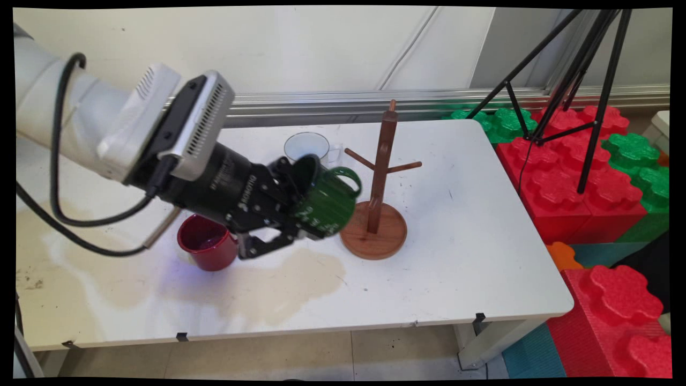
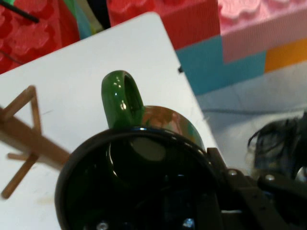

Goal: Place the picked object on the table

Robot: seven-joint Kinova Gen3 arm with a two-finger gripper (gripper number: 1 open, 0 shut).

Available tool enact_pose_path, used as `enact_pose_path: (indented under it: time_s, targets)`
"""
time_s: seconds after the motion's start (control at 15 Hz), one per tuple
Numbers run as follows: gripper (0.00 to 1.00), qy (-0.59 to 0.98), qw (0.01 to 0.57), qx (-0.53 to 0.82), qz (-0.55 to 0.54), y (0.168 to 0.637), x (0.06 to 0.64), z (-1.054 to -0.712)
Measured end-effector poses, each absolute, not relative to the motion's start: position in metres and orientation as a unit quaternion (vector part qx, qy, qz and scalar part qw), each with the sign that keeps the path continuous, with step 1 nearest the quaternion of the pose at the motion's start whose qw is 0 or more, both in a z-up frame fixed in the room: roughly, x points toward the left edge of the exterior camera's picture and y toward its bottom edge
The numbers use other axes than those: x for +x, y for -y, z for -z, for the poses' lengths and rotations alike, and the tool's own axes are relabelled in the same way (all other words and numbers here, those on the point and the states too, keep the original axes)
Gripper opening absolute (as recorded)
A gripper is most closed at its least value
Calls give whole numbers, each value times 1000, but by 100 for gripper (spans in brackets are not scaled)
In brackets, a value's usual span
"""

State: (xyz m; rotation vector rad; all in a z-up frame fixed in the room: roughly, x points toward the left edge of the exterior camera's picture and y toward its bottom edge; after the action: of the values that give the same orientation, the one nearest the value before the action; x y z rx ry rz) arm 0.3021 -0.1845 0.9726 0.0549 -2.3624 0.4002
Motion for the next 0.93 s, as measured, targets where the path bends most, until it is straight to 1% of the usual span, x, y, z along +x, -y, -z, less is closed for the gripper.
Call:
enact_pose_path:
  time_s: [0.2, 0.53, 0.73, 0.93]
  targets:
    - [0, 930, 327, 16, -169, 190, 315, -980]
    - [0, 943, 273, 55, -180, 203, 335, -983]
    - [0, 949, 240, 96, -182, 216, 347, -977]
    - [0, 952, 207, 145, -175, 234, 357, -962]
